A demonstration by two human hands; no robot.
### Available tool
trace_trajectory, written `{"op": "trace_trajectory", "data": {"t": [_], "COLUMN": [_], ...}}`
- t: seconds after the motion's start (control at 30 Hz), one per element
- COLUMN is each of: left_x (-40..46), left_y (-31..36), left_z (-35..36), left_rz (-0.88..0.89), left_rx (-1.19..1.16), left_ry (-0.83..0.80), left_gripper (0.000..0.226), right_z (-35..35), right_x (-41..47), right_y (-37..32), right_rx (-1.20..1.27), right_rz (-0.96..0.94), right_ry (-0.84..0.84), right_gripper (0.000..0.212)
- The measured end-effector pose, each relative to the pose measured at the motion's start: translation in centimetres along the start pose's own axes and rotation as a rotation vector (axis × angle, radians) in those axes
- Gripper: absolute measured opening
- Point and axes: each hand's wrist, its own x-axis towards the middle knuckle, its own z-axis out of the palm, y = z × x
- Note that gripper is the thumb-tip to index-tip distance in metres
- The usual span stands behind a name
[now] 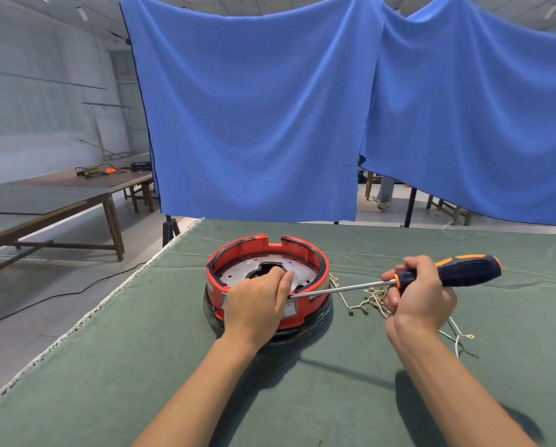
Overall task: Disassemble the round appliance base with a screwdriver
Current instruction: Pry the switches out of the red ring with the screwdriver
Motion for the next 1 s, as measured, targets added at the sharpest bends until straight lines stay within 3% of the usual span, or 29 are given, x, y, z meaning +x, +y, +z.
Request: {"op": "trace_trajectory", "data": {"t": [0.27, 0.7, 1.0], "left_x": [0.1, -0.1, -0.1], "left_y": [0.7, 0.9, 1.0], "left_z": [0.3, 1.2, 1.2], "left_rz": [0.07, 0.054, 0.039], "left_rx": [0.146, 0.187, 0.212], "left_ry": [0.016, 0.072, 0.087], "left_gripper": [0.036, 0.045, 0.046], "right_z": [-0.6, -0.8, -0.8], "right_x": [1.3, 1.1, 0.7], "right_y": [-0.5, -0.4, 0.5], "right_rx": [0.036, 0.119, 0.121], "right_rz": [-0.065, -0.112, -0.09], "right_ry": [0.033, 0.048, 0.106], "right_gripper": [0.02, 0.029, 0.021]}}
